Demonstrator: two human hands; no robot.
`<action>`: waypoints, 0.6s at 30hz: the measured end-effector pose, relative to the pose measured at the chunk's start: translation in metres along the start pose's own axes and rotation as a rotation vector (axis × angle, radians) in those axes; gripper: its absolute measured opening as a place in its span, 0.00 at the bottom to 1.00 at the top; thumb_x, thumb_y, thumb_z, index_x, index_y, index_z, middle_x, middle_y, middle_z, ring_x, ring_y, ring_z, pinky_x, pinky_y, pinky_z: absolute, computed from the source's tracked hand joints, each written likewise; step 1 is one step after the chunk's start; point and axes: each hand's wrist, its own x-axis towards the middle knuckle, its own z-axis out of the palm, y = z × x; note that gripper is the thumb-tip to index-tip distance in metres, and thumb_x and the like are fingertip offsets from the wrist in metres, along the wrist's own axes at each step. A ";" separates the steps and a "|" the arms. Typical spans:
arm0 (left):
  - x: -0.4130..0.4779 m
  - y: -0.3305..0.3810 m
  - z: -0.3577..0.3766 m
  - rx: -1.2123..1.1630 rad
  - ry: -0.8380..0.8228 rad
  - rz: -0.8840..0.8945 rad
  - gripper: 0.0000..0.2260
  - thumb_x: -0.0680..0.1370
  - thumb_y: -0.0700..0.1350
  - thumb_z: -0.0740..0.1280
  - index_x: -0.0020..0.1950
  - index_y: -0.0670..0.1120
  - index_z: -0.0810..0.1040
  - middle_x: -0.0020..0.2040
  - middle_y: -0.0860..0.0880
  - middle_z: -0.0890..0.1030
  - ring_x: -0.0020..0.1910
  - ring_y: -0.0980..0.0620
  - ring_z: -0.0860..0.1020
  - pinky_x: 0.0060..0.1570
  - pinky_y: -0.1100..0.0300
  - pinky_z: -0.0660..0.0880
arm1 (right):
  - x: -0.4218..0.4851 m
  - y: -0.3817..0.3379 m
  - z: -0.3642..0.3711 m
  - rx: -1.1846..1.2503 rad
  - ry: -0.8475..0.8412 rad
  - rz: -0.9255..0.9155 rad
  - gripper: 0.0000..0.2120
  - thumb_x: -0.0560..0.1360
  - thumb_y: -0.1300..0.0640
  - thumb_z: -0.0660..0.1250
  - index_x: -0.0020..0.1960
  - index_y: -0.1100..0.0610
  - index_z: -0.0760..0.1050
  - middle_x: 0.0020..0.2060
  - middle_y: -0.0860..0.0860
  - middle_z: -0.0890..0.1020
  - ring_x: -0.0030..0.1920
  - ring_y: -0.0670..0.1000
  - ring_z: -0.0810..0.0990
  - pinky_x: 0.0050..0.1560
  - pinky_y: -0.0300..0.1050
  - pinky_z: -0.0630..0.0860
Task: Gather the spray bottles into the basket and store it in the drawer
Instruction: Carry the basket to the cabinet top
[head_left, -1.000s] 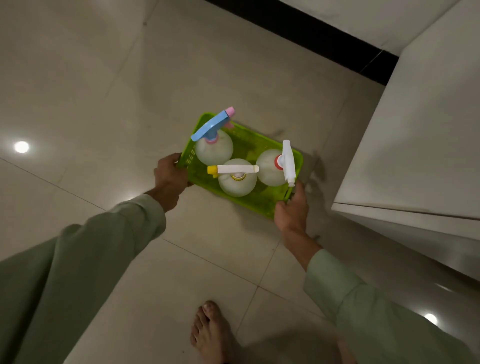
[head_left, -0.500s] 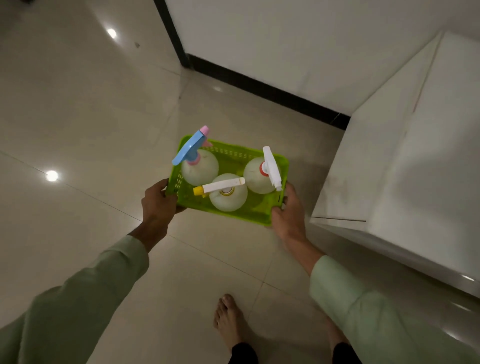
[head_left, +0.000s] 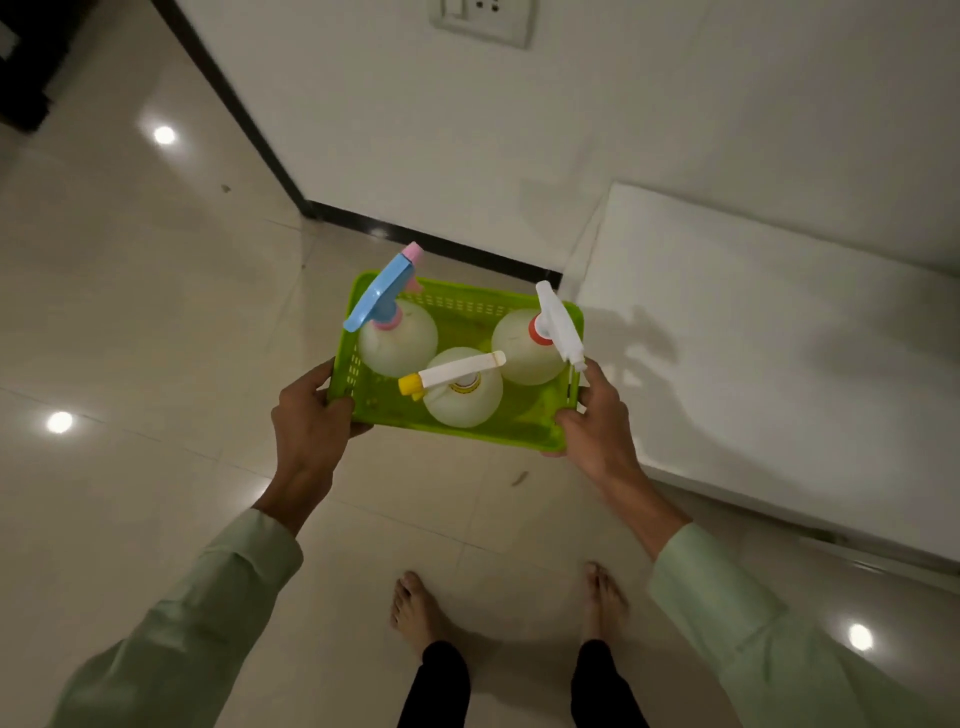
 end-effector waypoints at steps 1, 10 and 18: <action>-0.009 0.008 0.014 0.000 -0.010 0.013 0.25 0.73 0.28 0.60 0.64 0.48 0.79 0.40 0.49 0.86 0.38 0.48 0.86 0.37 0.56 0.84 | -0.003 0.002 -0.020 0.015 0.008 0.006 0.35 0.72 0.72 0.58 0.73 0.45 0.66 0.57 0.58 0.80 0.54 0.62 0.81 0.35 0.59 0.85; -0.076 0.039 0.159 0.018 -0.157 0.054 0.27 0.72 0.29 0.59 0.67 0.47 0.78 0.39 0.48 0.85 0.36 0.51 0.85 0.35 0.58 0.83 | -0.003 0.047 -0.179 0.081 0.124 0.068 0.36 0.71 0.73 0.59 0.72 0.43 0.67 0.53 0.57 0.82 0.50 0.57 0.83 0.35 0.60 0.85; -0.122 0.022 0.272 0.063 -0.229 -0.012 0.26 0.73 0.29 0.58 0.69 0.45 0.75 0.47 0.39 0.84 0.41 0.44 0.85 0.34 0.60 0.82 | -0.001 0.106 -0.276 0.108 0.214 0.166 0.36 0.71 0.73 0.58 0.72 0.43 0.67 0.53 0.58 0.80 0.47 0.57 0.82 0.35 0.58 0.85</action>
